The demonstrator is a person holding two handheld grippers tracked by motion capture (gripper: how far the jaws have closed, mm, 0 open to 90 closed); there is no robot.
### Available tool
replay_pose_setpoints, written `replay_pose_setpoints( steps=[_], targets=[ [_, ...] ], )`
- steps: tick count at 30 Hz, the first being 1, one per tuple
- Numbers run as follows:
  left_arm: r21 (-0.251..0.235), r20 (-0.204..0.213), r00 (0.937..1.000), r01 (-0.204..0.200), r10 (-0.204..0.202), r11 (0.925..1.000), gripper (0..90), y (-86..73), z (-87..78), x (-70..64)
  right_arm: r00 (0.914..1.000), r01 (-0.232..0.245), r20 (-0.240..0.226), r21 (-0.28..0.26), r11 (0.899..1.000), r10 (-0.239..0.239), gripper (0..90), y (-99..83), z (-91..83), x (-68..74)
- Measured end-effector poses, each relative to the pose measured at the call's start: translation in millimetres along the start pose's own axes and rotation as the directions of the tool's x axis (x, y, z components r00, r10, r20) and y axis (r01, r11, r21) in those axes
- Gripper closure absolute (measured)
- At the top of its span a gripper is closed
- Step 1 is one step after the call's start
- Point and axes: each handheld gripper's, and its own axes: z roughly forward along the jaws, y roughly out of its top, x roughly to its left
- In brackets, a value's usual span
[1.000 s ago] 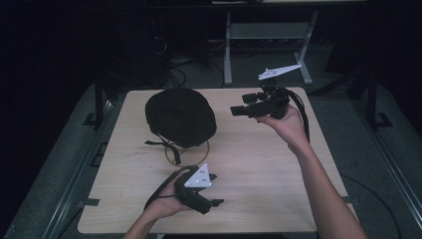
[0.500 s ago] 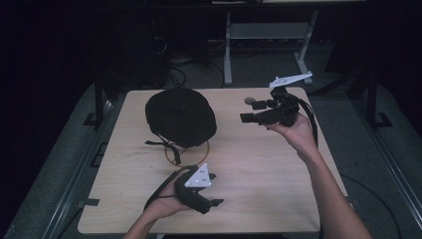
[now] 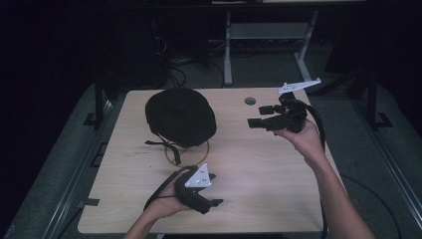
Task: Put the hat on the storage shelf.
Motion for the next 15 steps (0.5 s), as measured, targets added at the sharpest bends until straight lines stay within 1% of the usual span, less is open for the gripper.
replay_pose_setpoints(
  steps=[6,8,10,11,15],
  targets=[
    [0.003,0.001,1.0,0.0,0.0,1.0,22.9,-0.3,0.1,0.4,1.0,-0.009,0.002,0.003,1.0,0.009,18.0,-8.6,-3.1,-2.3],
    [0.002,-0.002,1.0,0.007,-0.007,1.0,22.9,-0.8,-0.2,0.2,0.9999,-0.015,0.003,0.01,1.0,0.015,17.6,-11.5,-3.7,-2.2],
    [0.004,-0.003,1.0,0.0,0.0,1.0,22.8,-0.9,-1.2,1.4,0.9999,-0.015,0.0,0.018,1.0,0.015,17.7,-16.3,-5.2,-2.7],
    [-0.005,-0.003,0.9999,0.01,-0.01,0.9999,22.8,-1.2,-1.2,1.2,0.9999,-0.016,0.0,0.02,1.0,0.016,17.7,-17.9,-5.7,-2.7],
    [-0.001,-0.005,1.0,0.007,-0.007,1.0,22.4,-1.2,-0.9,1.1,0.9996,-0.027,0.0,0.023,0.999,0.027,17.6,-23.8,-7.4,-3.0]
  ],
)
